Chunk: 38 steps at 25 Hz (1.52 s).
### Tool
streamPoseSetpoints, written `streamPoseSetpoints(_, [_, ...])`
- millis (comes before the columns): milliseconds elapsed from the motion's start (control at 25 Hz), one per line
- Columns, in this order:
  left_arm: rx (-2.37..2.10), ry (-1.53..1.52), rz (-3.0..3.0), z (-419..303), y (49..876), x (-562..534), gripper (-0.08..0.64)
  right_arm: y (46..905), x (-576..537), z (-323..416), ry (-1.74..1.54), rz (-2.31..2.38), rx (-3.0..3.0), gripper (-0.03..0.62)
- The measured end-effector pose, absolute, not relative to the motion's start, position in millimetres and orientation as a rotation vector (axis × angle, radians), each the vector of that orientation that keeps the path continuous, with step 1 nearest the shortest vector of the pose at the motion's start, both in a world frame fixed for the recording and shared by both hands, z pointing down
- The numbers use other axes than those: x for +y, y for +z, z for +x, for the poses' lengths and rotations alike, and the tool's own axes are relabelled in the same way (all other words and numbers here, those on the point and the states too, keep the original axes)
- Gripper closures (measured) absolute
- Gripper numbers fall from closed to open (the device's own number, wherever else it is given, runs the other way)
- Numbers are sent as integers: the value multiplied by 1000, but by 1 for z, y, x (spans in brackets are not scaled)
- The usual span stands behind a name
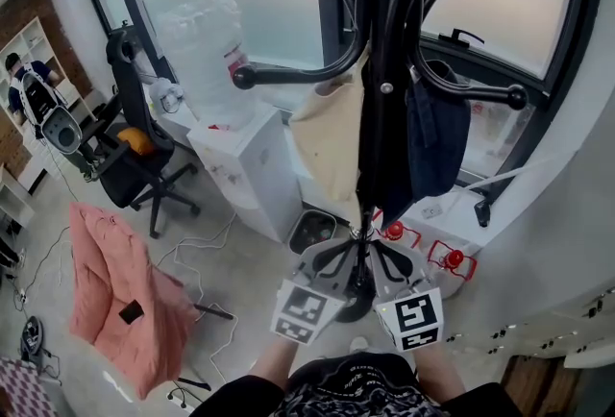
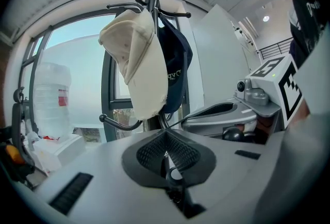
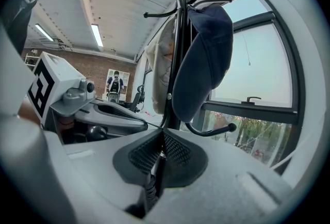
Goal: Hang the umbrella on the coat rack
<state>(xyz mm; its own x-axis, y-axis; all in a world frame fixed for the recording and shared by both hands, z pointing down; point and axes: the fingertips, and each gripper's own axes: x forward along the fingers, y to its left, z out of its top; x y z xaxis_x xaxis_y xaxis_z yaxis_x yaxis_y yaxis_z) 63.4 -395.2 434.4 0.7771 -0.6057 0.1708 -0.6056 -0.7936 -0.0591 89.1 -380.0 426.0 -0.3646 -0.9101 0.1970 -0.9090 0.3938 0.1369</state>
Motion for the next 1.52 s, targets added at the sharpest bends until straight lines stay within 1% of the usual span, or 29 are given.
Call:
streamPoseSetpoints(960, [1021, -336, -3003, 65, 455, -400, 551, 449, -384, 89, 38, 1567, -2389, 588])
streamPoseSetpoints(1520, [1020, -295, -3056, 68, 465, -398, 551, 459, -385, 84, 53, 1554, -2384, 588])
